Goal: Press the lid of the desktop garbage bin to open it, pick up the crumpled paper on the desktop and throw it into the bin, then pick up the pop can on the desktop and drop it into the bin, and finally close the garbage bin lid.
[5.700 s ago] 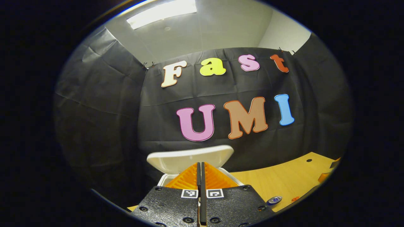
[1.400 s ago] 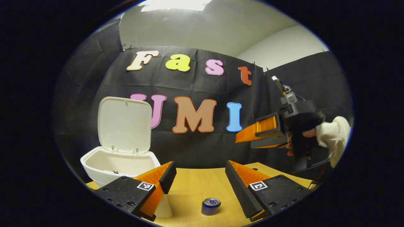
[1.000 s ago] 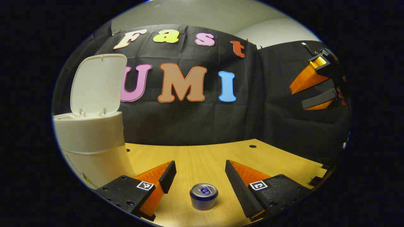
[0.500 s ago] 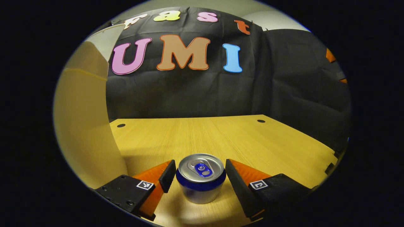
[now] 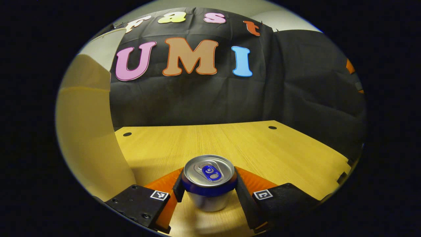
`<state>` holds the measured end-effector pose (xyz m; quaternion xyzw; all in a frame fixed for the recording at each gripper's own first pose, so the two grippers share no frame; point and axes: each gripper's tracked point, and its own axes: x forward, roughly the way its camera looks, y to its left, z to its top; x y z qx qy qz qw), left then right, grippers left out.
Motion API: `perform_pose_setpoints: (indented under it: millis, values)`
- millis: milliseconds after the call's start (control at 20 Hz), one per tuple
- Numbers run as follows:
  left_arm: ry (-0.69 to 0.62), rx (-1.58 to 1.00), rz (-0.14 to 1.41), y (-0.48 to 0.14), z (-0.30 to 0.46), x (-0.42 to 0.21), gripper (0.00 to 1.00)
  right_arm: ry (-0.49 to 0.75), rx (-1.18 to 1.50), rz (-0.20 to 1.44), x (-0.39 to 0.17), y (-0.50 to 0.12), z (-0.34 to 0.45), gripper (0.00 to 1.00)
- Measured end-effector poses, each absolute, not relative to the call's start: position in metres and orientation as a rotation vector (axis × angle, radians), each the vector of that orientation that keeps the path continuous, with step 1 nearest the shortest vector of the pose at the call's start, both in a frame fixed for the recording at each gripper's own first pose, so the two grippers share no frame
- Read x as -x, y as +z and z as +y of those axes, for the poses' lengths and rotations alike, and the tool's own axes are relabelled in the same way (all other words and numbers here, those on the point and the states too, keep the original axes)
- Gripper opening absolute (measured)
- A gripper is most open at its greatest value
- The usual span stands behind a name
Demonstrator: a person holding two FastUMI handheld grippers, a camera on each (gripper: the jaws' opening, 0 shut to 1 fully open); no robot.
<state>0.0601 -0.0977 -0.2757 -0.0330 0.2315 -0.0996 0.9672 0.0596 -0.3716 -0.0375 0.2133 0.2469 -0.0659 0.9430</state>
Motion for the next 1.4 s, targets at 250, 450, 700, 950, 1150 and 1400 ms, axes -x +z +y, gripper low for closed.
perform_pose_setpoints:
  millis: [250,450,700,950,1150,1400]
  values:
    - [-0.18,0.084,0.436,-0.207,-0.082,-0.083,0.78,-0.076,-0.453,0.551,-0.055,-0.048,-0.36,0.96]
    - [-0.166,0.068,0.351,-0.116,-0.059,-0.11,0.78,-0.031,-0.437,0.571,-0.055,-0.055,-0.357,0.96]
    - [-0.086,0.113,0.302,-0.041,-0.006,-0.125,0.77,0.012,-0.442,0.611,-0.039,-0.08,-0.363,0.96]
    - [0.116,0.092,0.332,-0.027,0.106,-0.11,0.77,0.02,-0.482,0.649,-0.027,-0.101,-0.382,0.96]
    - [0.227,0.078,0.388,-0.04,0.171,-0.089,0.77,-0.001,-0.487,0.642,-0.024,-0.102,-0.396,0.96]
    - [0.272,0.113,0.42,-0.068,0.191,-0.073,0.78,-0.027,-0.501,0.635,-0.019,-0.103,-0.41,0.96]
